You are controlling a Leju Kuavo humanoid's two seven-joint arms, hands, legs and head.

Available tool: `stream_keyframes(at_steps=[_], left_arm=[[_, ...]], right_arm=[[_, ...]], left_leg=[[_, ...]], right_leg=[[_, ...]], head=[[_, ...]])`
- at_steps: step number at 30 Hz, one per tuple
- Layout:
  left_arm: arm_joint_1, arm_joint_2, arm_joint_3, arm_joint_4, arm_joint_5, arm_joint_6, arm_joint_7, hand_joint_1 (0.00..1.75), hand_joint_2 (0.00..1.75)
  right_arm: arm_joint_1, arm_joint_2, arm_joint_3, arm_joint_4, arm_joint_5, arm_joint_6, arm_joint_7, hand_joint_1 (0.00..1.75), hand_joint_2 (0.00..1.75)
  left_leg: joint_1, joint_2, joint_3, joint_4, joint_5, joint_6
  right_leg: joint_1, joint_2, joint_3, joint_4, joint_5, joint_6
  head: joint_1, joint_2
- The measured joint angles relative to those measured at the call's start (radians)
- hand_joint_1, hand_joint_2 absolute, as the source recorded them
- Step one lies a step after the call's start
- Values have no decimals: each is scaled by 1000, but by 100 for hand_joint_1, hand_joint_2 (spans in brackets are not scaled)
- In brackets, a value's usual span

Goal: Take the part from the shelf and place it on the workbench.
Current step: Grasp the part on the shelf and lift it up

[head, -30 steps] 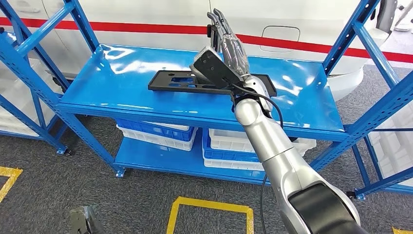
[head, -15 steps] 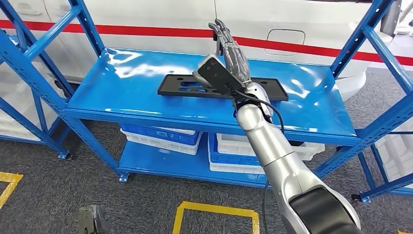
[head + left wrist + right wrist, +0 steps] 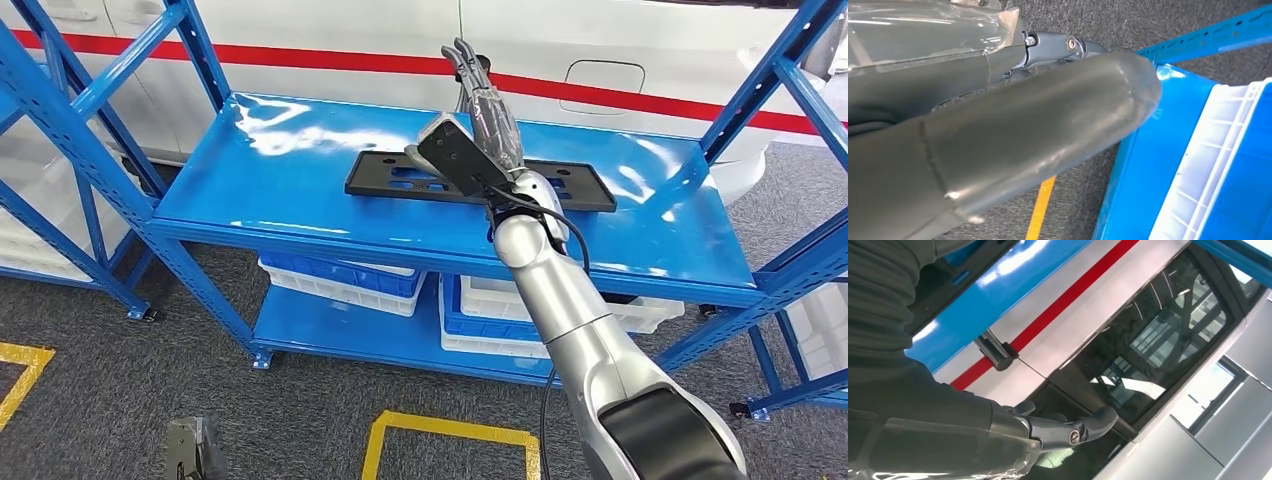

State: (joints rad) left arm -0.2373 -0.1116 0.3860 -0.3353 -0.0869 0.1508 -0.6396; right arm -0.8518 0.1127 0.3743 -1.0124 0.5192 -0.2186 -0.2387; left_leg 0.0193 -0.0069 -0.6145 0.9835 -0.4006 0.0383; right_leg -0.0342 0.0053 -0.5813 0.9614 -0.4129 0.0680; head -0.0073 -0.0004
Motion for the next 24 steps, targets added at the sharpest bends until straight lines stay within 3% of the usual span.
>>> stream_keyframes(at_steps=[2,4,6,7,9,10,11,13,15,17,19,20,21,22,24], left_arm=[[-1,0,-8,0,-6,1,4,0,0],[-2,1,-12,0,-11,3,7,0,0],[0,1,-14,0,-12,3,10,0,0],[1,1,-14,0,-12,3,11,0,0],[4,2,-15,0,-12,3,11,0,0],[4,3,-15,0,-12,3,11,0,0],[4,5,-15,0,-12,3,11,0,0],[5,8,-16,0,-12,2,11,0,0],[6,8,-20,0,-12,2,11,0,0],[6,8,-23,0,-12,1,11,0,0],[7,9,-24,0,-12,1,11,0,0],[9,9,-24,0,-12,1,11,0,0],[11,9,-24,0,-12,1,11,0,0],[12,9,-24,0,-12,1,11,0,0],[13,9,-25,0,-12,1,11,0,0]], right_arm=[[4,-4,-3,-5,-1,0,0,0,175],[13,-10,-3,-6,-1,0,0,0,175],[27,-18,-4,-6,-2,0,0,0,175],[31,-21,-4,-6,-3,0,0,0,175],[35,-24,-5,-7,-5,1,-1,0,175],[34,-24,-5,-7,-6,1,-2,0,175],[35,-24,-5,-8,-7,1,-3,0,175],[36,-24,-5,-9,-8,2,-5,0,175],[37,-23,-6,-11,-8,2,-6,0,175],[35,-22,-6,-14,-9,2,-7,0,175],[36,-22,-6,-16,-9,2,-7,0,175],[38,-22,-5,-16,-9,2,-7,0,175],[39,-22,-5,-16,-9,2,-7,0,175],[40,-22,-5,-16,-9,2,-7,0,175],[40,-22,-5,-16,-9,2,-7,0,175]], left_leg=[[8,5,17,-25,11,12],[8,7,21,-28,13,14],[9,5,22,-27,10,10],[10,4,22,-26,8,5],[15,3,22,-14,-1,-12],[16,3,19,-6,-8,-24],[15,3,18,2,-15,-34],[16,3,17,7,-24,-49],[23,5,19,13,-31,-56],[27,6,-9,76,-65,-60],[25,7,-84,215,-121,-59],[23,7,-124,279,-138,-57],[20,7,-150,312,-137,-53],[16,7,-158,307,-116,-45],[3,5,-116,186,-32,-21]], right_leg=[[2,-2,-38,77,-35,-9],[2,-3,-112,221,-89,-24],[1,-3,-160,299,-105,-20],[-2,-3,-154,279,-91,-12],[-12,-7,-95,149,-38,8],[-12,-7,-63,90,-18,11],[-12,-7,-42,54,-8,6],[-4,-3,-33,48,-9,-18],[-3,0,-33,52,-13,-38],[-2,2,-26,52,-17,-53],[6,3,-19,52,-24,-64],[11,3,-16,52,-27,-69],[17,3,-12,52,-31,-74],[22,3,-7,52,-34,-78],[30,5,6,52,-43,-84]], head=[[4,0],[6,0],[6,0],[6,0],[7,0],[8,0],[7,0],[6,0],[5,0],[3,0],[1,0],[0,0],[0,0],[0,0],[0,0]])
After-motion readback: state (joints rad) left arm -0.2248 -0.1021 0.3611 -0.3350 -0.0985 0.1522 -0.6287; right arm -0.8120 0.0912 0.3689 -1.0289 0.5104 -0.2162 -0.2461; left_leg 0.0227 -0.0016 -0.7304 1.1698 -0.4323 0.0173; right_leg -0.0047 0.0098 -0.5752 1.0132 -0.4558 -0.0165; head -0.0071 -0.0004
